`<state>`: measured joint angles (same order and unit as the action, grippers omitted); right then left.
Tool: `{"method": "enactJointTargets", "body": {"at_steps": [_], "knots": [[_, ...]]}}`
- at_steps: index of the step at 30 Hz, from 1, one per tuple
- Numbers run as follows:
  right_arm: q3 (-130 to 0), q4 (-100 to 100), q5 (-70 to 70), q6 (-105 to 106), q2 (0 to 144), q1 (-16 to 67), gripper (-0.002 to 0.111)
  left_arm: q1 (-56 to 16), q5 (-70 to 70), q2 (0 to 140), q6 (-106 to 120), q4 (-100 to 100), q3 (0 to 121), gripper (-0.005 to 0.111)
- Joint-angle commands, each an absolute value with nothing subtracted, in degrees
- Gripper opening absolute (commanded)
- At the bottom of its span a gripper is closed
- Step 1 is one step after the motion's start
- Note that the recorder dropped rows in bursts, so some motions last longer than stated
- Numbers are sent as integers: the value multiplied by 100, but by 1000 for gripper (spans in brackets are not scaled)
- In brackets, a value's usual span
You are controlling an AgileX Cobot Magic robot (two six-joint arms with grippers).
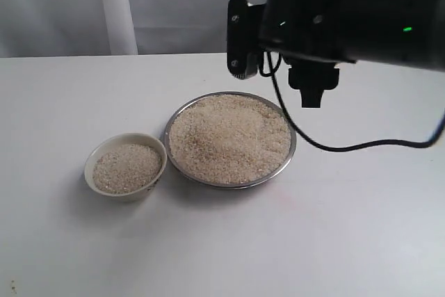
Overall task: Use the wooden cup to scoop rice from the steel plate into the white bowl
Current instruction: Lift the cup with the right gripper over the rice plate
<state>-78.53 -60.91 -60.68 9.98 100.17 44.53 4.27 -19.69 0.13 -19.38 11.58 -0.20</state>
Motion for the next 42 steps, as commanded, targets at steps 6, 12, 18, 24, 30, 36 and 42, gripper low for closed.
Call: {"method": "enactJointTargets", "body": {"at_steps": [6, 12, 18, 24, 30, 36, 42], "knots": [[-8647, -7810, -5939, 1204, 11857, 4534, 0, 401, -1933, 0, -1945, 1126, 0, 0], [-8812, -7989, -5684, 1357, 12297, 4524, 0, 401, -1933, 0, -1945, 1126, 0, 0], [-8812, -7977, -5612, 1441, 12488, 4524, 0, 401, -1933, 0, -1945, 1126, 0, 0], [-8812, -7918, -5612, 1498, 12704, 4524, 0, 401, -1933, 0, -1945, 1126, 0, 0], [-8812, -7739, -5556, 1498, 12835, 4513, 0, 401, -1933, 0, -1945, 1126, 0, 0], [-8812, -7632, -5508, 1521, 12835, 4515, 0, 401, -1933, 0, -1945, 1126, 0, 0], [-8812, -7358, -5369, 1739, 12835, 4515, 0, 401, -1933, 0, -1945, 1126, 0, 0]]}}
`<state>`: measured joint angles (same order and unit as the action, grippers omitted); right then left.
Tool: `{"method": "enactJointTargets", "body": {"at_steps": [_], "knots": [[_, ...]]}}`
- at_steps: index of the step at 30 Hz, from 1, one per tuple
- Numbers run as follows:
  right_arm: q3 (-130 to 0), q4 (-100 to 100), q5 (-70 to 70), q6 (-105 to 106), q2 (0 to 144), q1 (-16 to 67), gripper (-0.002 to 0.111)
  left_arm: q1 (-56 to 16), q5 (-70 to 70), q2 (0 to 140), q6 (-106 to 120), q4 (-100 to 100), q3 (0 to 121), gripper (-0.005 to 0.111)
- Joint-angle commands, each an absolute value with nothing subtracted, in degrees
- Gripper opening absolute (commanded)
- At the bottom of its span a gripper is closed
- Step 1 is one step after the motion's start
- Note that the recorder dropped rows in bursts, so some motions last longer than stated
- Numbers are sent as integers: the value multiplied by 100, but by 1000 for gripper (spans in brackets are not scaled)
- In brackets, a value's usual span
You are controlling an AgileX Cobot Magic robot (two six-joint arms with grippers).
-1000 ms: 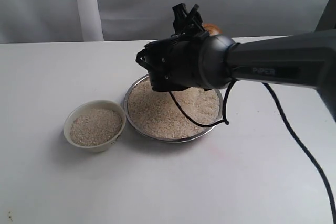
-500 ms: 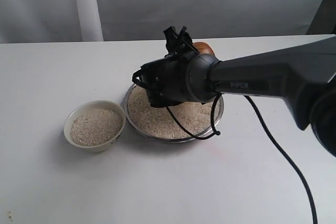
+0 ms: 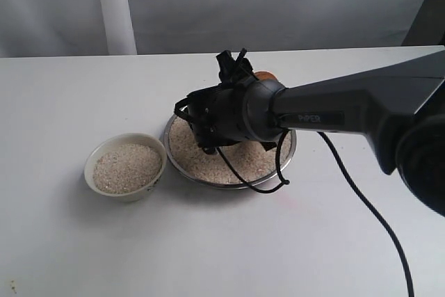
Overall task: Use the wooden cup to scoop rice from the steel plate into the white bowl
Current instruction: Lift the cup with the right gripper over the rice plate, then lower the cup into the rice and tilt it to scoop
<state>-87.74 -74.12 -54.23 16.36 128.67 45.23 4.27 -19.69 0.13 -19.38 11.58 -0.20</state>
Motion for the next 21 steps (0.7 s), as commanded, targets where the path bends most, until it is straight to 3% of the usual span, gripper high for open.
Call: {"method": "enactJointTargets", "body": {"at_steps": [1, 21], "knots": [[-8812, -7358, -5358, 1739, 12835, 4515, 0, 401, -1933, 0, -1945, 1126, 0, 0], [-8828, -7695, -5409, 1924, 13141, 4317, 0, 401, -1933, 0, -1945, 1126, 0, 0]]}}
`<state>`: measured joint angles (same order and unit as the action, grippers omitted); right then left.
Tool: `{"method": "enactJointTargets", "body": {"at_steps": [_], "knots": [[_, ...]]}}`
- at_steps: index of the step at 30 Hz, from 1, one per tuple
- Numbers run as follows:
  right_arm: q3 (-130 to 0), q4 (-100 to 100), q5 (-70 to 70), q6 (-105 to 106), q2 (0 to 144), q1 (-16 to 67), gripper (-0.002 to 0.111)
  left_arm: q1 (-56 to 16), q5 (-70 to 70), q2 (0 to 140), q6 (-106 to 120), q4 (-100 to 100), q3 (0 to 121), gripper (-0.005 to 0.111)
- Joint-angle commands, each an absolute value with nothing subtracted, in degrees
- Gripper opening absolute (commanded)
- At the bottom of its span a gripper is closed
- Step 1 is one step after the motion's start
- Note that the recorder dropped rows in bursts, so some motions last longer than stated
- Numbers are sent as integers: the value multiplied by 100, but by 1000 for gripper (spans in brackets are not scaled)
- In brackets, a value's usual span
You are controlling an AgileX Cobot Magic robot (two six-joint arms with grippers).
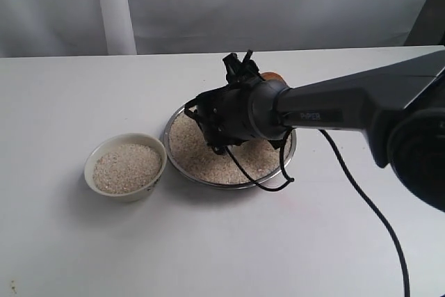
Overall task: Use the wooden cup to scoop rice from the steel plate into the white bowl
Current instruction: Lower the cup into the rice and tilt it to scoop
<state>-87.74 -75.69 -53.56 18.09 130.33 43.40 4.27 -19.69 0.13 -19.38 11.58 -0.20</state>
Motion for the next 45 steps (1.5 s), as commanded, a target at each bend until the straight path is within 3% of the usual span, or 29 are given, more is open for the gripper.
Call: {"method": "enactJointTargets", "body": {"at_steps": [1, 45], "knots": [[-8855, -7647, -5409, 1924, 13175, 4328, 0, 401, -1933, 0, -1945, 1126, 0, 0], [-9210, -5713, -5007, 2986, 13154, 4582, 0, 401, -1933, 0, -1945, 1126, 0, 0]]}}
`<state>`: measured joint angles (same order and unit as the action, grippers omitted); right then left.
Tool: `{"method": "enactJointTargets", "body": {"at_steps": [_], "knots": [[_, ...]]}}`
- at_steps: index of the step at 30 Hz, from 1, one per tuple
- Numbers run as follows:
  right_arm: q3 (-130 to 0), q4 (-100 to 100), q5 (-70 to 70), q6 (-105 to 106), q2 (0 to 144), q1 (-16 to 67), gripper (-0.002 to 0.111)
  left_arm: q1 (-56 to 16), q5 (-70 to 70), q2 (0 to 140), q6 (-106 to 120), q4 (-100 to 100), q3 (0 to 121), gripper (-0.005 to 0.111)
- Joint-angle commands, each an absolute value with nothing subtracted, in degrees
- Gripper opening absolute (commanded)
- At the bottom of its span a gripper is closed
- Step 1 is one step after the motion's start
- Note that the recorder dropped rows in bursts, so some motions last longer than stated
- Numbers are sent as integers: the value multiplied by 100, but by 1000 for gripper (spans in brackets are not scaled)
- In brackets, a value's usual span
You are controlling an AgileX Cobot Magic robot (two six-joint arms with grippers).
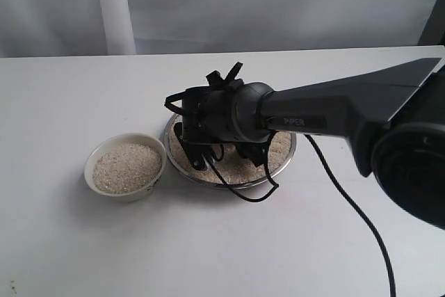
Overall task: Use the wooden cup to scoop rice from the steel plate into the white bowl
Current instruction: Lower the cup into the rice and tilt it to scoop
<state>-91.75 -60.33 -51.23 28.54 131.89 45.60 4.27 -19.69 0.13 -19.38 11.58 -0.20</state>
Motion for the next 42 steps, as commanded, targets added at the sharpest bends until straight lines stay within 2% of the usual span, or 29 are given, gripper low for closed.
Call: {"method": "enactJointTargets", "body": {"at_steps": [1, 37, 42], "knots": [[-9210, -5671, -5007, 2986, 13154, 4593, 0, 401, -1933, 0, -1945, 1126, 0, 0], [-9210, -4332, -4672, 2932, 13154, 4543, 0, 401, -1933, 0, -1945, 1126, 0, 0], [-9210, -3537, -4416, 2873, 13154, 4382, 0, 401, -1933, 0, -1945, 1126, 0, 0]]}}
